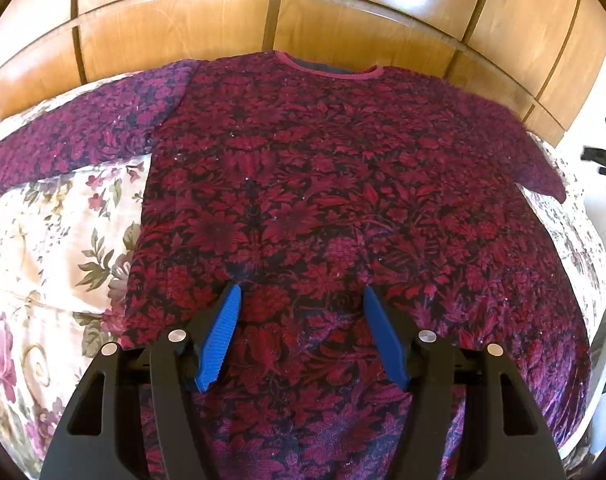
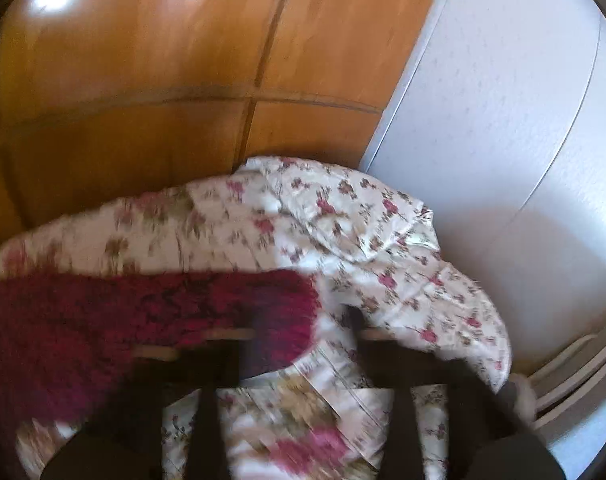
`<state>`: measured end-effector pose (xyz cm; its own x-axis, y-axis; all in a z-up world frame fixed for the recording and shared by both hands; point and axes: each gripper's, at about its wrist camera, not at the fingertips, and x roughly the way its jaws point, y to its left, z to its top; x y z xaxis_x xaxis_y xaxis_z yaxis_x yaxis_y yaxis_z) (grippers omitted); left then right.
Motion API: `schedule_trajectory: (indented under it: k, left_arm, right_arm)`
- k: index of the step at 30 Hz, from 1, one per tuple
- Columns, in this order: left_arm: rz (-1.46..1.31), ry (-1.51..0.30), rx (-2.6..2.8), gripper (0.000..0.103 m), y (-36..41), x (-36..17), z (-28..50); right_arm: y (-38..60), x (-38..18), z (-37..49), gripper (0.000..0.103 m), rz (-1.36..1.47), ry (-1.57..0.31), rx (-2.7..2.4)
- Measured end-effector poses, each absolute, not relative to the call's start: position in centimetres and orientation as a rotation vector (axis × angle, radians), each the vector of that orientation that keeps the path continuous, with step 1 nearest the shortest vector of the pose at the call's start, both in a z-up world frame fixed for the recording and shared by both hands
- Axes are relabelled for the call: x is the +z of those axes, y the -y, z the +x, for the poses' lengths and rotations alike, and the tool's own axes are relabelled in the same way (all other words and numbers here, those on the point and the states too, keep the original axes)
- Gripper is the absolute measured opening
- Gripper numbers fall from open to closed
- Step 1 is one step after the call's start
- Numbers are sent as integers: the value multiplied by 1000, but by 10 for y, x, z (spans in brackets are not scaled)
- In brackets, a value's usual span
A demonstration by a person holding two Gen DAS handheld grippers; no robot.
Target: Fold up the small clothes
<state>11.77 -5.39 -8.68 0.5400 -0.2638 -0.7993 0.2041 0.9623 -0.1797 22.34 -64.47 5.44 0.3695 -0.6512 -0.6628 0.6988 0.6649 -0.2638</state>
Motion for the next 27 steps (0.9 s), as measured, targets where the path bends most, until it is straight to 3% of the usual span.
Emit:
schedule_trajectory:
  k: [5,10,13,15,16,17,19,23,27]
  left_arm:
    - [-70,-959,-273,67,56,-88,118]
    - [-56,-961,-273,68,58,-88,118]
    - [-57,-960,-269,68,58,-88,118]
    - [-52,-957,-264,68,59,-88,118]
    - [-50,-957,-263,69,61,-89,118]
    - [-46,-956,-261,69,61,-89,118]
    - [-46,-959,-262,69,61,-88,118]
    - [-58,-976,-279,69,54,-83,116]
    - [-87,-995,-277,69,36,-74,103]
  right_arm:
    - [644,21,202,78,327,-843,-729]
    - [652,-58,192,58,739,-920,-585]
    - [655,-77,198,57,837,-870,-599]
    - [658,-76,208,57,841,-867,-607]
    - [658,-74,215,48,819,-883,-605]
    - [658,-71,221,22,786,-903,-590]
    - [649,-60,233,10,654,-956,-606]
    - [641,-38,217,7,446,-941,-688]
    - [643,-58,182,7,454,-1001,-746]
